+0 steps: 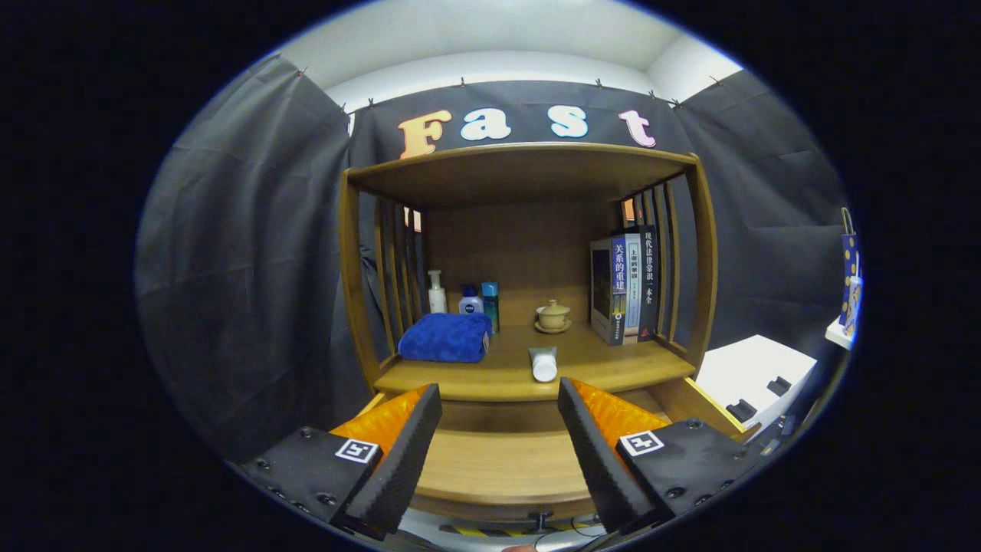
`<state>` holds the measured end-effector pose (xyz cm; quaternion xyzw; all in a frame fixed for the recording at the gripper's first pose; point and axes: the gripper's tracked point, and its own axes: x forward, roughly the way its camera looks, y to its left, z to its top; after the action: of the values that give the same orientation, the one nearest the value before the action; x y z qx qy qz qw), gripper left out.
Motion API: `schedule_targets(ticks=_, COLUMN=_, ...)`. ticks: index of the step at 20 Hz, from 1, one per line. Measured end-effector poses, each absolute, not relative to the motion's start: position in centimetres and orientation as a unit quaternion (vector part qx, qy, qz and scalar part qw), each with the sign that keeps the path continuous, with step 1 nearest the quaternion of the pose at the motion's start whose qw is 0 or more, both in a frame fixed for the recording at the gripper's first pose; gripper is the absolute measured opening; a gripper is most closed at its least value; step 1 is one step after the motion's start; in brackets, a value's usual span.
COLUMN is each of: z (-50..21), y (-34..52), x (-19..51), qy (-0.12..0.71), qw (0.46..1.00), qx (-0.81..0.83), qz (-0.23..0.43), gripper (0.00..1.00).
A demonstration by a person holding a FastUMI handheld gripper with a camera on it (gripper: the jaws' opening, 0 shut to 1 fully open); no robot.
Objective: Pull open the drawer, take out the items inside it, and place them on the countertop above the cabinet.
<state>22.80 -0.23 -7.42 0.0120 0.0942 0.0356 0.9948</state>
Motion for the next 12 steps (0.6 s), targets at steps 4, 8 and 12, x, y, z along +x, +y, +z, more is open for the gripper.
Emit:
schedule_targets(ticks=4, z=-11.9, y=-0.9, x=20.1, qy=0.102, qw=0.994, qx=0.028, qz=0.025, gripper=0.99)
schedule_targets(ticks=8, z=-15.4, y=-2.6, x=19.1, qy=0.104, qw=0.994, qx=0.019, qz=0.006, gripper=0.99)
schedule_targets(ticks=12, z=-18.6, y=-3.7, x=18.4, qy=0.107, qw=0.994, qx=-0.002, qz=-0.009, gripper=0.99)
